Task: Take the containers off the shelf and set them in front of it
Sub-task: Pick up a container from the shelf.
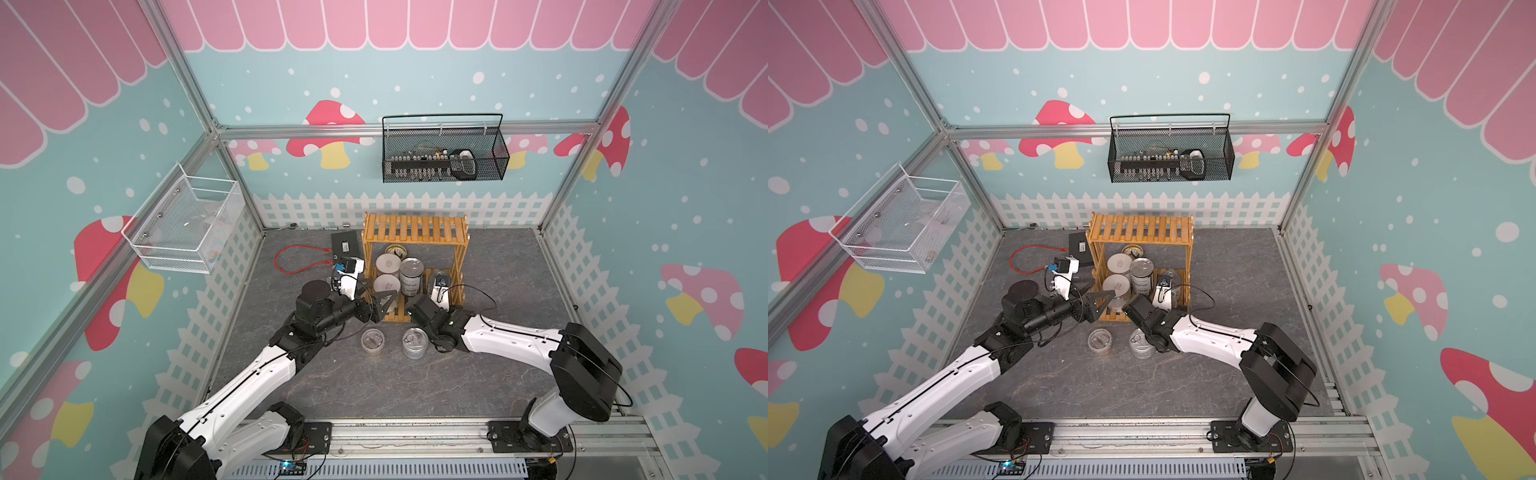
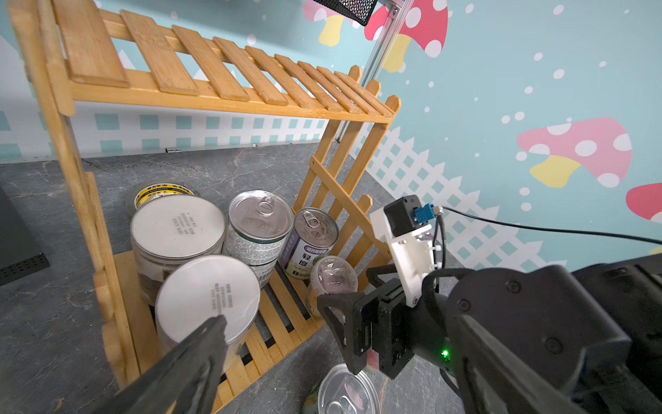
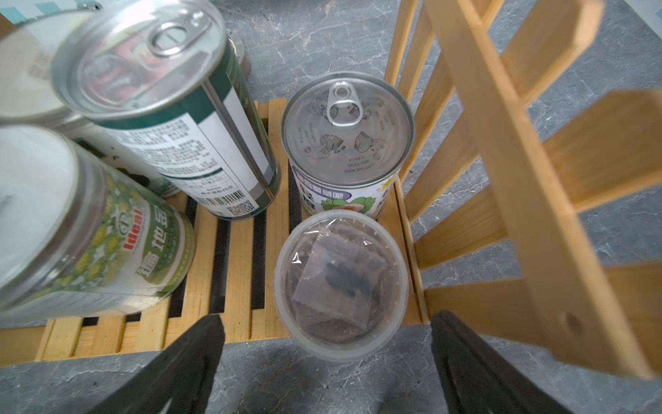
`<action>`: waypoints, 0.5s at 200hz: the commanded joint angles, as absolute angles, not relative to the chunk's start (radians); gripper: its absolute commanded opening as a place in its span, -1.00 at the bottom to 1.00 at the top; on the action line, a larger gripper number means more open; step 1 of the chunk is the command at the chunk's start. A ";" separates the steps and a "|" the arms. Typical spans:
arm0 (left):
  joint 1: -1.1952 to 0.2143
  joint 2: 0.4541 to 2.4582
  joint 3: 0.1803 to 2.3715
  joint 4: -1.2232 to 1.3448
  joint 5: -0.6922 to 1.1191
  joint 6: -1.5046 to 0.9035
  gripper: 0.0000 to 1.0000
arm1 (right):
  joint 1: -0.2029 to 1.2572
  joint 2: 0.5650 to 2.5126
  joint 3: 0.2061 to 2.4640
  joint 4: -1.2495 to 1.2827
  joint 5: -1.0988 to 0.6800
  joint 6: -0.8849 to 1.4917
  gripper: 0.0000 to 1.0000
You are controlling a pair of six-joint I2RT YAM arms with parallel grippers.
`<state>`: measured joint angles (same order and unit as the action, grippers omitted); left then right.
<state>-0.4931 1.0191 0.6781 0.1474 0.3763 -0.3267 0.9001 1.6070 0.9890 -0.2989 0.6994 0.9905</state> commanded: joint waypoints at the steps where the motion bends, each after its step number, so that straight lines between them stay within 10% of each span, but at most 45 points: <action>1: -0.487 1.009 0.660 0.156 0.396 -0.333 0.98 | 0.886 1.636 0.998 -0.290 0.697 1.002 0.89; 100: -0.487 1.015 0.655 0.161 0.400 -0.333 0.98 | 0.828 1.708 1.040 -0.216 0.681 0.957 0.47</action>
<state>-0.4931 1.0191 0.6670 0.1478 0.3801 -0.3302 0.8318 1.6924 1.0000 -0.2428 0.6655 0.9741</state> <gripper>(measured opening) 0.991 0.786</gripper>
